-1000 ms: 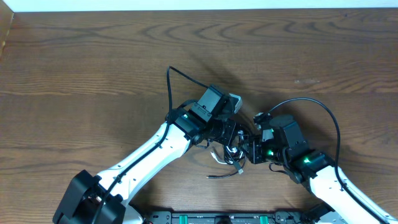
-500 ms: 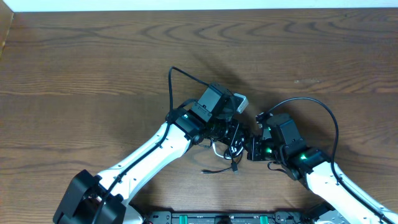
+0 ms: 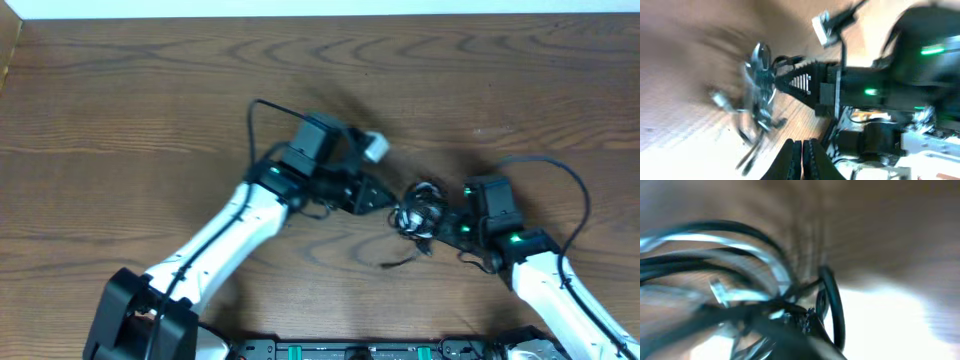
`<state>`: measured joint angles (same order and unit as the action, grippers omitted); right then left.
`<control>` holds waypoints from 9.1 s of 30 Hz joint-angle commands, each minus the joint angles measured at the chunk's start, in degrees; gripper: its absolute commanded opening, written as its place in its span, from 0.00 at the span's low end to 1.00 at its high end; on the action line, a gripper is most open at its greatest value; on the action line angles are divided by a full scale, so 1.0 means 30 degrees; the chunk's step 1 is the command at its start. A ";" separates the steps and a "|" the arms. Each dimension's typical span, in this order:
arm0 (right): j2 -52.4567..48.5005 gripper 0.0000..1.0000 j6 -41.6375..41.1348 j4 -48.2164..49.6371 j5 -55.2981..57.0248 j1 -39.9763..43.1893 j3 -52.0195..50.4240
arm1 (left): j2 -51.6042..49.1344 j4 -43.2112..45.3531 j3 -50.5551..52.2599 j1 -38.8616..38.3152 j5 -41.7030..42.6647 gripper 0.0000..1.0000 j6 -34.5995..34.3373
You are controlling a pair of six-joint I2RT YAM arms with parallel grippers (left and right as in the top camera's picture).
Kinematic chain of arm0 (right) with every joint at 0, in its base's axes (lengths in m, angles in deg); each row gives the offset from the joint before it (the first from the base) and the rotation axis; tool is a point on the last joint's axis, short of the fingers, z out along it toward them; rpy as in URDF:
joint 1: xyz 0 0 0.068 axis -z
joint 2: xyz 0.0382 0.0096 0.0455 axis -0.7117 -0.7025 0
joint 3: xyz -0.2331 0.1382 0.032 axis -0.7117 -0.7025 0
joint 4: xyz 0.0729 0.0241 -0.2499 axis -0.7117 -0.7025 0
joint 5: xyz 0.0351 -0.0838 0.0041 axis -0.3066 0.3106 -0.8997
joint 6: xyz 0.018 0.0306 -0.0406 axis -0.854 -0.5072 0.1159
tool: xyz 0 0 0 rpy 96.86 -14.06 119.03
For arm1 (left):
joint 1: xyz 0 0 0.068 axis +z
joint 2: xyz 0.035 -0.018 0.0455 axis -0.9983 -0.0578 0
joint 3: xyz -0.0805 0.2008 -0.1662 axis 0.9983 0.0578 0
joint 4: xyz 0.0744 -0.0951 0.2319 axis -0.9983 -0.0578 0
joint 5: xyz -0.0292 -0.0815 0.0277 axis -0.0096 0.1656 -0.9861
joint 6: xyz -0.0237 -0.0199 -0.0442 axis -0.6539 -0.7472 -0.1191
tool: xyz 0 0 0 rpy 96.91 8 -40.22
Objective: Untangle cables
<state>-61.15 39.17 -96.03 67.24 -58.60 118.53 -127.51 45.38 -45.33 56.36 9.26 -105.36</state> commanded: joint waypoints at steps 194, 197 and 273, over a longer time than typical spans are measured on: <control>0.3060 0.20 0.1938 0.0015 0.1494 0.2528 -0.0357 | -0.1071 0.6870 -0.0160 -0.5107 0.3381 0.08 -0.6149; 0.3060 0.20 0.1282 -0.0372 0.2025 0.2769 -0.0357 | -0.1071 0.7373 -0.0160 -0.5093 0.3927 0.07 -0.6149; 0.3060 0.58 0.5792 -0.3184 -0.4896 0.4670 -0.0357 | -0.3825 0.1355 -0.0153 -0.6885 -1.6509 0.07 -0.7825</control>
<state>-51.90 55.91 -105.10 50.43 -45.05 117.65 -136.84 49.97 -45.64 35.88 -39.74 -126.62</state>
